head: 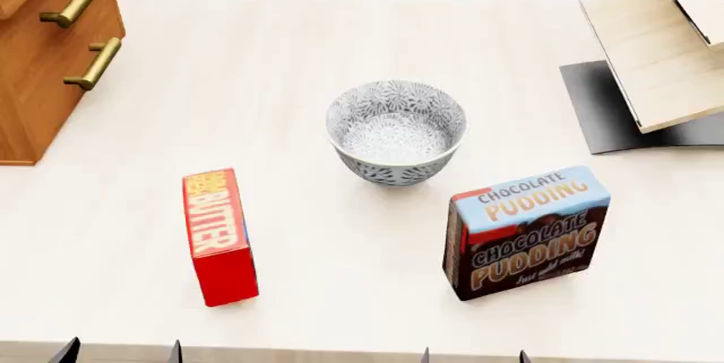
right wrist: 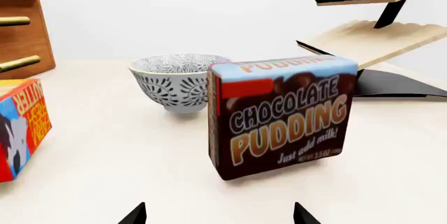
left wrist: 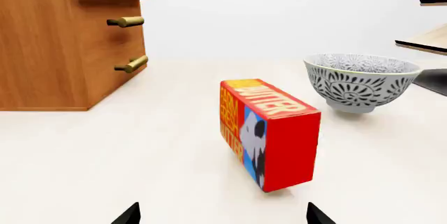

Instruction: Close the top drawer of the cabinet and put the bowl on top of it.

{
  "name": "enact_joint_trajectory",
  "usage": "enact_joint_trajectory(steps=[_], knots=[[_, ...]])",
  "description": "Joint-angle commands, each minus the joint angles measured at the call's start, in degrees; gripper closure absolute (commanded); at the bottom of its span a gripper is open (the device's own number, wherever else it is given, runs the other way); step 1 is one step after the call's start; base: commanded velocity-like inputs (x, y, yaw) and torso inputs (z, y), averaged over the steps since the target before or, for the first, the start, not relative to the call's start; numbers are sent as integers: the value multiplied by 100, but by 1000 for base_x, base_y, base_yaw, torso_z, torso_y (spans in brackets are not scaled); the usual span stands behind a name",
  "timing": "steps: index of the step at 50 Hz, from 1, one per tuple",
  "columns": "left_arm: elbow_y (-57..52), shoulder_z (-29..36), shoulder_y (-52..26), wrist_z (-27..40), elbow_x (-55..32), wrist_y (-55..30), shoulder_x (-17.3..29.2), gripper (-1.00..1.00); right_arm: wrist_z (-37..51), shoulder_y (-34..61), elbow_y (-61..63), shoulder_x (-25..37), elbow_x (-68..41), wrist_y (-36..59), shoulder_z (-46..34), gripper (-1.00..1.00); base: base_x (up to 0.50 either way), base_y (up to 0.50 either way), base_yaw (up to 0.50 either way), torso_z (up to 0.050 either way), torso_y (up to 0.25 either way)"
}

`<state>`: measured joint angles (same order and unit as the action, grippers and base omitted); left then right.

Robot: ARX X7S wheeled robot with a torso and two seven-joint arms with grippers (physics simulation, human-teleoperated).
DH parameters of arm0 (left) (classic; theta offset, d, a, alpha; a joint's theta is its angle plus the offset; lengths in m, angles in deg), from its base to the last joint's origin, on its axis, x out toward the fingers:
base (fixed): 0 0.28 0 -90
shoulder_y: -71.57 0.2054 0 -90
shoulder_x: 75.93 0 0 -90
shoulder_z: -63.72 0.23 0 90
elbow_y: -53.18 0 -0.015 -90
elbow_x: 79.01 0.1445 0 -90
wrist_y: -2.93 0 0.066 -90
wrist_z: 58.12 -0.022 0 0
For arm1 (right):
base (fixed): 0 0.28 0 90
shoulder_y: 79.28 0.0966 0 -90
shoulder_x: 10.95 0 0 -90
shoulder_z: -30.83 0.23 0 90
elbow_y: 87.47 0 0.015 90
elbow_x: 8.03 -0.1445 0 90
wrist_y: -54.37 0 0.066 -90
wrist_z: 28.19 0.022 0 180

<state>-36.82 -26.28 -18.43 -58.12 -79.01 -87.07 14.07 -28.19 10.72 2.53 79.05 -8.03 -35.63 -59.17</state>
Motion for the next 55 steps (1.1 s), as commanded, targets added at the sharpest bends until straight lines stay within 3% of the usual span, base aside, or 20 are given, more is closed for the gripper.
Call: enact_joint_trajectory(steps=[1, 24, 55], knots=[[-640, 194, 110, 174, 7, -424, 70, -100, 66, 15, 366, 110, -93, 306, -125, -100, 0, 0, 0, 0, 0], [-3209, 730, 209, 571, -119, -1704, 452, -100, 354, 270, 3117, 606, -201, 1874, -367, -100, 0, 0, 0, 0, 0], [-4036, 698, 126, 850, -478, -2168, 710, -100, 570, 301, 3681, 845, -259, 2127, -579, -100, 0, 60, 0, 0, 0]])
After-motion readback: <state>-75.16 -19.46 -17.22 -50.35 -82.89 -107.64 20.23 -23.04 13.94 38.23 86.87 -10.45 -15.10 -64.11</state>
